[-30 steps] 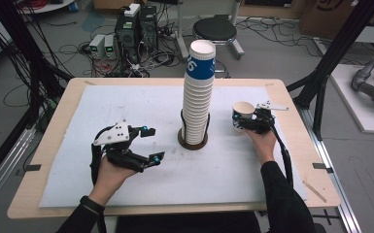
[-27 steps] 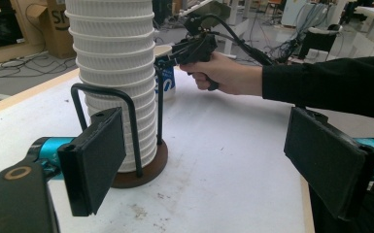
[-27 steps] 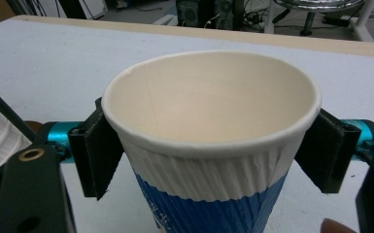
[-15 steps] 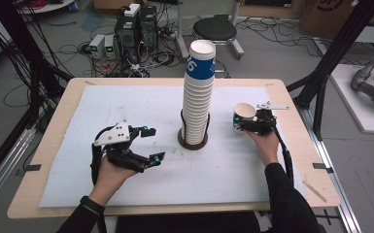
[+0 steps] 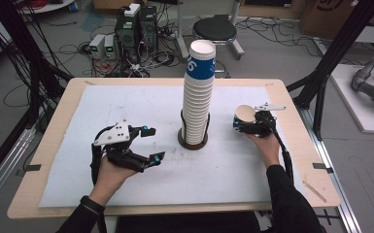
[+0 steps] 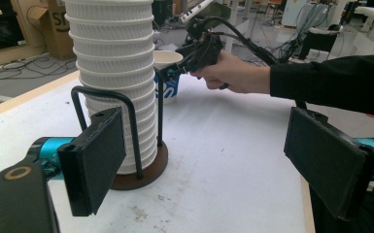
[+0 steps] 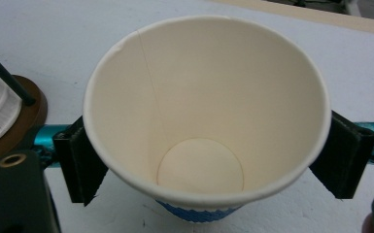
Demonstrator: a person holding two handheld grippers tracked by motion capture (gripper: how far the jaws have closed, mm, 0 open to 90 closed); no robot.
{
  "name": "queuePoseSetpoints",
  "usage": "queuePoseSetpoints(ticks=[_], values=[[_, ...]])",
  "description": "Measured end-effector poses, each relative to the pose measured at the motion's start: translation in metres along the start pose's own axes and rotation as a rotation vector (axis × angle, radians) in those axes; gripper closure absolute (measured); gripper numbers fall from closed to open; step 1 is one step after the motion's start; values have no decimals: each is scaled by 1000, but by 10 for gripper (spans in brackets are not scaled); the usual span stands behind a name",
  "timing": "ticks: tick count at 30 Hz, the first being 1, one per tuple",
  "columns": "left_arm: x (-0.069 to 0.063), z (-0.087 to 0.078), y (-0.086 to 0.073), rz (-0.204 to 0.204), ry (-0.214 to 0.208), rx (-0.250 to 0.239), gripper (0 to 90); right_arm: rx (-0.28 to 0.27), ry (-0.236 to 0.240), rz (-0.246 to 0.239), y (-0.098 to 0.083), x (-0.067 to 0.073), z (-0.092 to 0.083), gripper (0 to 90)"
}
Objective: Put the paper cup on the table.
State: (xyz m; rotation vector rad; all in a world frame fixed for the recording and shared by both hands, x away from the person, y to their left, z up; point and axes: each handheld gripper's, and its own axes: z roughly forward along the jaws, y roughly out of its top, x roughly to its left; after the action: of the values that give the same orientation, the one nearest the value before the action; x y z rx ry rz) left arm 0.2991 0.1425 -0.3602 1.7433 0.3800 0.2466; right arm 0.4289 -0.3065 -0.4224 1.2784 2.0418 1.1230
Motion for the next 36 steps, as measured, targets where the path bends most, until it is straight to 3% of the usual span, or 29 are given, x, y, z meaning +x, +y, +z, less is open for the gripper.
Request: queuePoseSetpoints(ticks=[9,23,29,36], values=[[0,1,0,0,-6,-1,152,18,-3,-14,-1,2,-5,129],[1,2,0,-1,-7,0,152,12,5,9,-3,-3,-24,124],[1,3,1,0,-10,1,152,22,35,10,-6,-6,-37,124],[3,4,1,-2,-9,0,152,-31,134,9,-4,-3,-65,124]])
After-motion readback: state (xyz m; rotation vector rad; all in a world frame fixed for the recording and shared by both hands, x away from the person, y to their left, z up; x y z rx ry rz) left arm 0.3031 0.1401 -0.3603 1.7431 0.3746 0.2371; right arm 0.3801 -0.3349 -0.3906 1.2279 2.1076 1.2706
